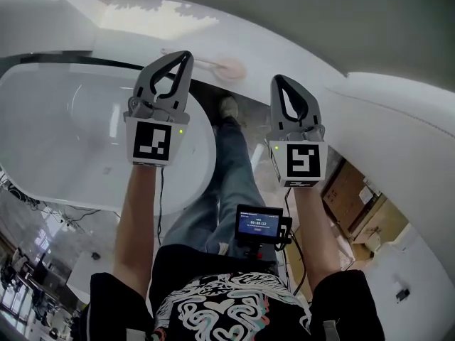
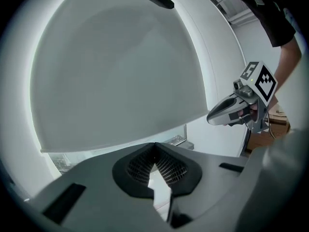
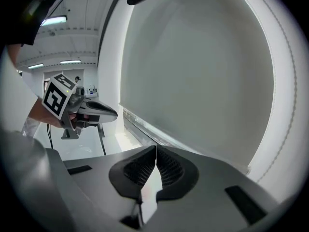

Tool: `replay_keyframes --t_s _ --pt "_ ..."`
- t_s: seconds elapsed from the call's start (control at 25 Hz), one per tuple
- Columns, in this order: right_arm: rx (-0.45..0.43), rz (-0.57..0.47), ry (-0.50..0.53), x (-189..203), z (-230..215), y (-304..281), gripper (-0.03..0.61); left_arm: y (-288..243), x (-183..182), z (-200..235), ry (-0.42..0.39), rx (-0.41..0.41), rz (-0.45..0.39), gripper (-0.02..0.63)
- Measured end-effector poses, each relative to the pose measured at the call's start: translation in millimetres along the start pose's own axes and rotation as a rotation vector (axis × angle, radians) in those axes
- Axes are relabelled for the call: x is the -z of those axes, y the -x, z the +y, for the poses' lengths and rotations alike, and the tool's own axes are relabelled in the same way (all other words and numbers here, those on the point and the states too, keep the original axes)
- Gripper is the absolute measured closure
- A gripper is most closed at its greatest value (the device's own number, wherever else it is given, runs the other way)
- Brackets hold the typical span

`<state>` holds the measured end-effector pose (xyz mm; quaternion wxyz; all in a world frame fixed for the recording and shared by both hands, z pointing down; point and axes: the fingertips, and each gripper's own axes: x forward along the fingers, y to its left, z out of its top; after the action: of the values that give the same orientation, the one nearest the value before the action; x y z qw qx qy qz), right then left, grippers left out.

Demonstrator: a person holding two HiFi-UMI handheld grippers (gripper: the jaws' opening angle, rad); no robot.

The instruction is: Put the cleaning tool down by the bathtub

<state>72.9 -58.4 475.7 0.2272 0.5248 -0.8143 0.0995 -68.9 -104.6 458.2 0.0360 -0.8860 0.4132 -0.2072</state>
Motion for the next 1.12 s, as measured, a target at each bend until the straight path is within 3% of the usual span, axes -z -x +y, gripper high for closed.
replay_keyframes --t_s 0.52,0.68,1.0,1.04,1.12 --pt "0.08 -0.088 0.006 -88.8 -14.9 72.3 0.551 62.9 -107.4 23.2 -0.03 -0.054 -0.111 0.597" --pt "0.097 -0.123 -0.013 -118.6 -12.5 85.8 0.551 81.0 -129.4 37.3 -0.014 -0.08 -0.143 0.597" --pt "0.133 -0.192 -0.008 -164.7 -1.2 114.4 0.551 124.6 -168.8 51.7 -0.076 -0.102 -0.175 0.597" --pt "0.138 -0.198 -0.003 -169.2 1.1 116.7 0.551 129.9 -172.6 53.8 -0.055 -0.11 -0.188 0.597" --pt "0.15 -0.202 0.007 -174.8 4.0 121.5 0.551 140.5 -179.3 57.0 0.08 -0.143 -0.231 0.597"
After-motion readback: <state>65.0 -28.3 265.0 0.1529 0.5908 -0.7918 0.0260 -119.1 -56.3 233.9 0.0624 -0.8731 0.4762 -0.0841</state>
